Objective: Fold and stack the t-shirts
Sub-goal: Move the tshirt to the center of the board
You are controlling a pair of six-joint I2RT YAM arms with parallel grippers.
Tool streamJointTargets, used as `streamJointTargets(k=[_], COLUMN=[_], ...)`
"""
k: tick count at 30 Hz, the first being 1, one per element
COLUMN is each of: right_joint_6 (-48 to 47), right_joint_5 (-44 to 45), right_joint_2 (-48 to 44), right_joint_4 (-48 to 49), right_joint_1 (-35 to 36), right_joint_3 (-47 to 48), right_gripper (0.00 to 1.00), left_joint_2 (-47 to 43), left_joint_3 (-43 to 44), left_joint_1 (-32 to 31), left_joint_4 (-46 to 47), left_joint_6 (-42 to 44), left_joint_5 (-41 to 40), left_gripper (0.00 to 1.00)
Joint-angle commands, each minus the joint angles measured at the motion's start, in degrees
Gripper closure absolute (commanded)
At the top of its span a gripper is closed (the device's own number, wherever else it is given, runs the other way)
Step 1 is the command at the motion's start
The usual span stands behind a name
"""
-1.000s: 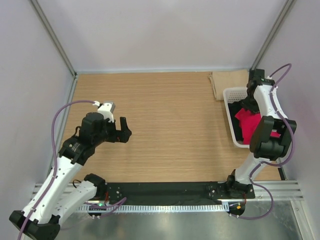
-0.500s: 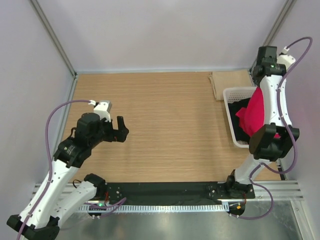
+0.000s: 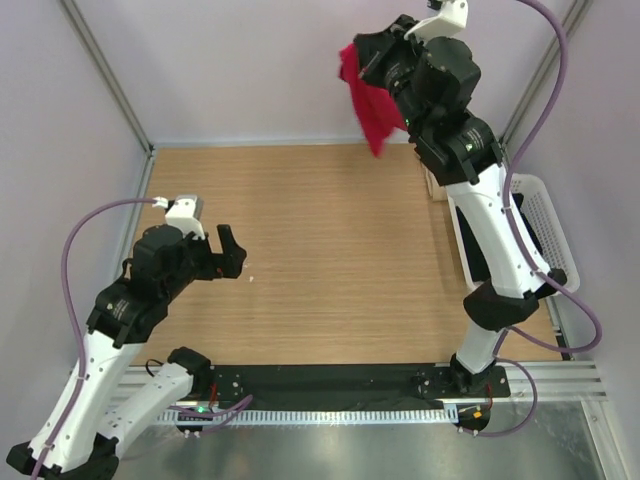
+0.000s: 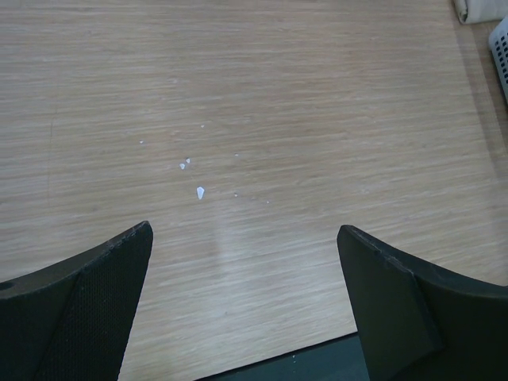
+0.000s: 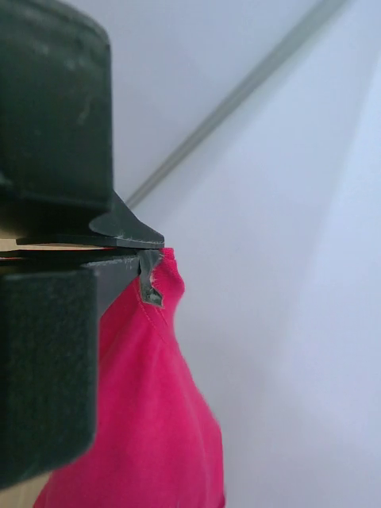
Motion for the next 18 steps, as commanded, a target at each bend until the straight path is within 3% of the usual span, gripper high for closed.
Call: streamJointTargets(k=[1, 9, 12, 14, 18], right_joint_6=[-2.9, -1.4, -0.7, 1.7, 0.8], right_joint_5=[-0.9, 3.8, 7.6, 7.0, -3.2], right_joint_2=[-2.6, -10.0, -8.3, -7.2, -9.5], right_joint_4=[10.9, 10.6, -1.0, -14.2, -15.0], right_joint_1=[1.9, -2.2, -6.3, -8.8, -9.0], right_joint_3=[0.9, -19.0, -24.2, -27.7, -44.6], right_gripper=[0.99, 0.96, 0.46, 0.43, 0.42], left_joint_2=[-0.2, -3.2, -5.1, -6.4, -7.2], left_joint_3=[3.3, 5.8, 7.4, 7.5, 6.4], left_joint_1=[-0.3, -0.2, -0.3, -0.3, -0.3], left_joint_4=[-3.0, -6.0, -7.3, -8.1, -10.6], left_joint_6=[-2.1, -5.3, -6.4, -7.4, -10.2], left_joint_5=[-2.9, -8.0, -9.7, -9.8, -10.8], left_gripper=[0.00, 0.00, 0.00, 0.00, 0.00])
